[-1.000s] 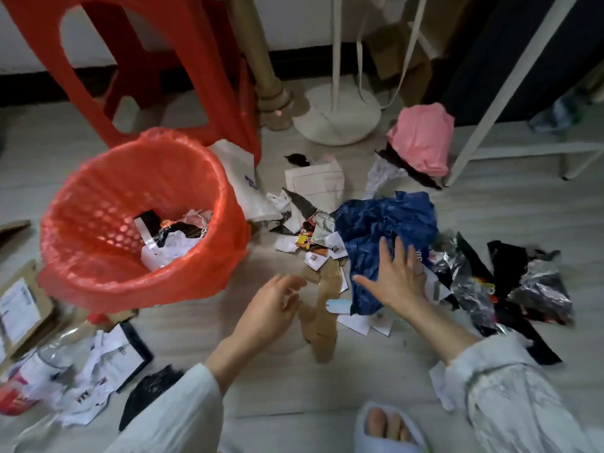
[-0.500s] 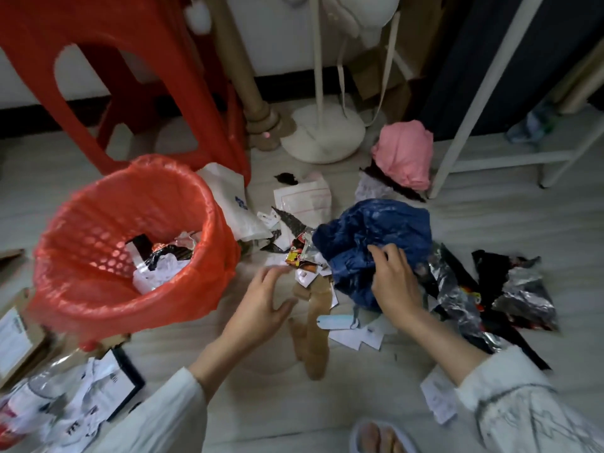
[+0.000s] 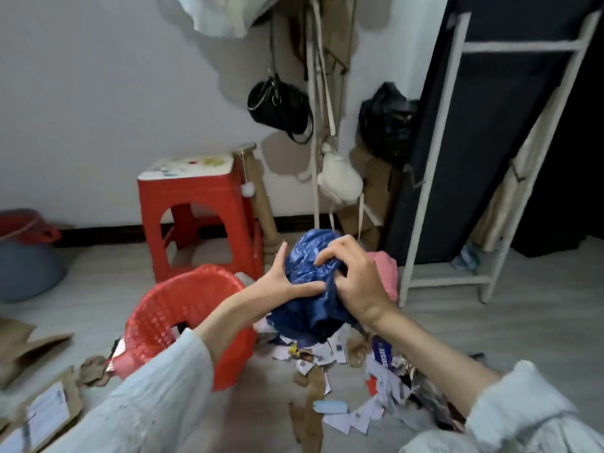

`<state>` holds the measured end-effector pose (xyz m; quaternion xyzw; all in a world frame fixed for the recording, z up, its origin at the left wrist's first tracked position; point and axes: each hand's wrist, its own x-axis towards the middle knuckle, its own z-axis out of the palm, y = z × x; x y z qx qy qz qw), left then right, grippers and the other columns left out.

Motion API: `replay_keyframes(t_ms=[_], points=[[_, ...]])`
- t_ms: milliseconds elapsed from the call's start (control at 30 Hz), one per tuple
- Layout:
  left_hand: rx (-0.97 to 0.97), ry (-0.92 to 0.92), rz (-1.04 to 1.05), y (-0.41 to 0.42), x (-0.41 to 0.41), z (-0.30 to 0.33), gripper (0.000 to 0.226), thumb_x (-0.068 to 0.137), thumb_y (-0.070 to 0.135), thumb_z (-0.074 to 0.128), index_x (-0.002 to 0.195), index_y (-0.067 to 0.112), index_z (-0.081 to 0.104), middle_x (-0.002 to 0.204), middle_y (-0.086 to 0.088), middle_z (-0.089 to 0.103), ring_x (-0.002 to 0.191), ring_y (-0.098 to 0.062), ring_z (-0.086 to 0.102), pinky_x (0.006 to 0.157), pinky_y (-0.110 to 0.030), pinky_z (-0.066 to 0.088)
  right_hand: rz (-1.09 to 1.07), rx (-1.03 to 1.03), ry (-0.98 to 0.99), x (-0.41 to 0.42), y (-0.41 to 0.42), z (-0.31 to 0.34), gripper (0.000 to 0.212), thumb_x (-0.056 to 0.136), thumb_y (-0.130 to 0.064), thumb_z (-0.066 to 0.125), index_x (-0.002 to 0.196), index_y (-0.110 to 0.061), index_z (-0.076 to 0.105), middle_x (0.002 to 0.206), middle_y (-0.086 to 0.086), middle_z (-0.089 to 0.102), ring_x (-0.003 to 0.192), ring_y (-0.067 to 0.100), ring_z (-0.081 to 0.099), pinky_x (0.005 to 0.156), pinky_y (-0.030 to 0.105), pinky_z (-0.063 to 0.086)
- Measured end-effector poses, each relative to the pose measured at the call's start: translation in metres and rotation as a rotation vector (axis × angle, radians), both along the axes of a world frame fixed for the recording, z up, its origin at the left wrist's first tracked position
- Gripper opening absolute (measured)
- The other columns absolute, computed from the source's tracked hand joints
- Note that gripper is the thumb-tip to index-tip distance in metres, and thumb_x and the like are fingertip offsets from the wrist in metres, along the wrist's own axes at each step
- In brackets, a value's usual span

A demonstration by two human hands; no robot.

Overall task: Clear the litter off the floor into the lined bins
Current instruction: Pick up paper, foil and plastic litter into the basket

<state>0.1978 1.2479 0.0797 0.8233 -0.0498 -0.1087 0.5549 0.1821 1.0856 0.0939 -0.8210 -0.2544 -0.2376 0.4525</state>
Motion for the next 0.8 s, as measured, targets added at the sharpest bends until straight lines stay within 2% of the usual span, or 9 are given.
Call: replay_keyframes(t_ms=[67,133,200,333,433,567,633,700,800], points=[[-0.049,-0.025,-0.031,0.007,-0.004,0.016,0.065,0.066,0.021,0.083,0.123,0.015,0.05,0.101,0.009,0.063,0.09,0.0,0.057,0.076,-0.01,0.043,0.011,-0.018,0.097,-0.002,0.011,0.023,0.037,0.065,0.01,0.047,0.088,-0.01,0.069,0.093,-0.001,0.056,0.089,0.006,0.053,0.082,0.009,0.038],[-0.035,-0.107,0.024,0.019,-0.014,0.023,0.017,0.074,0.005,0.074,0.078,0.016,0.062,0.06,0.017,0.064,0.059,0.009,0.054,0.058,-0.008,0.042,0.016,-0.182,0.211,0.0,0.021,0.031,0.046,0.071,0.011,0.046,0.105,-0.013,0.068,0.108,0.001,0.056,0.102,0.009,0.052,0.09,0.01,0.034],[-0.006,-0.173,0.127,0.027,-0.019,0.017,0.026,0.077,-0.003,0.067,0.062,0.017,0.058,0.044,0.019,0.057,0.047,0.012,0.047,0.053,-0.011,0.041,0.027,-0.21,0.381,0.004,0.028,0.026,0.05,0.079,0.007,0.045,0.122,-0.013,0.06,0.127,0.002,0.053,0.121,0.011,0.046,0.102,0.014,0.028],[-0.051,-0.243,0.315,0.044,-0.017,0.003,0.017,0.067,0.004,0.062,0.074,0.018,0.065,0.064,0.009,0.067,0.065,-0.004,0.059,0.064,-0.024,0.048,0.169,-0.042,0.679,0.006,0.046,0.003,0.051,0.092,-0.021,0.055,0.141,-0.021,0.041,0.148,0.0,0.035,0.138,0.01,0.029,0.11,0.02,0.023],[-0.387,-0.158,0.466,0.051,-0.005,0.007,0.035,0.078,-0.016,0.052,0.083,0.017,0.065,0.076,-0.002,0.069,0.07,-0.015,0.065,0.063,-0.021,0.054,0.206,-0.174,0.639,0.02,0.06,-0.011,0.08,0.077,-0.054,0.065,0.145,-0.036,0.025,0.154,-0.006,0.018,0.142,0.008,0.018,0.117,0.031,0.021],[-0.534,-0.121,0.337,0.05,0.0,0.014,0.033,0.082,-0.01,0.05,0.106,0.008,0.064,0.098,-0.013,0.07,0.088,-0.023,0.067,0.085,-0.034,0.053,0.391,0.278,0.839,0.035,0.068,-0.019,0.065,0.081,-0.01,0.07,0.132,-0.033,0.039,0.128,-0.001,0.055,0.121,0.016,0.053,0.103,0.036,0.045],[-0.37,-0.134,0.105,0.048,-0.003,0.013,0.025,0.089,0.008,0.056,0.111,0.017,0.062,0.112,-0.005,0.066,0.101,-0.011,0.062,0.093,-0.024,0.047,0.306,0.434,0.861,0.04,0.069,-0.028,0.049,0.079,0.007,0.064,0.11,-0.031,0.056,0.109,0.001,0.066,0.105,0.022,0.063,0.087,0.035,0.054],[0.027,-0.279,-0.004,0.049,-0.003,0.006,0.021,0.095,0.032,0.048,0.107,0.022,0.063,0.113,0.003,0.058,0.104,-0.002,0.053,0.096,-0.017,0.04,0.098,0.33,0.774,0.045,0.064,-0.036,0.046,0.079,0.01,0.056,0.102,-0.029,0.063,0.104,0.003,0.068,0.099,0.023,0.064,0.079,0.032,0.055],[0.535,-0.588,0.176,0.065,0.009,-0.012,0.07,0.077,0.064,0.054,0.134,0.025,0.047,0.141,-0.004,0.034,0.136,-0.026,0.024,0.112,-0.035,0.017,-0.028,-0.015,0.595,0.049,0.052,-0.038,0.05,0.077,0.013,0.051,0.115,-0.016,0.065,0.111,-0.006,0.057,0.105,0.01,0.052,0.077,0.008,0.042]])
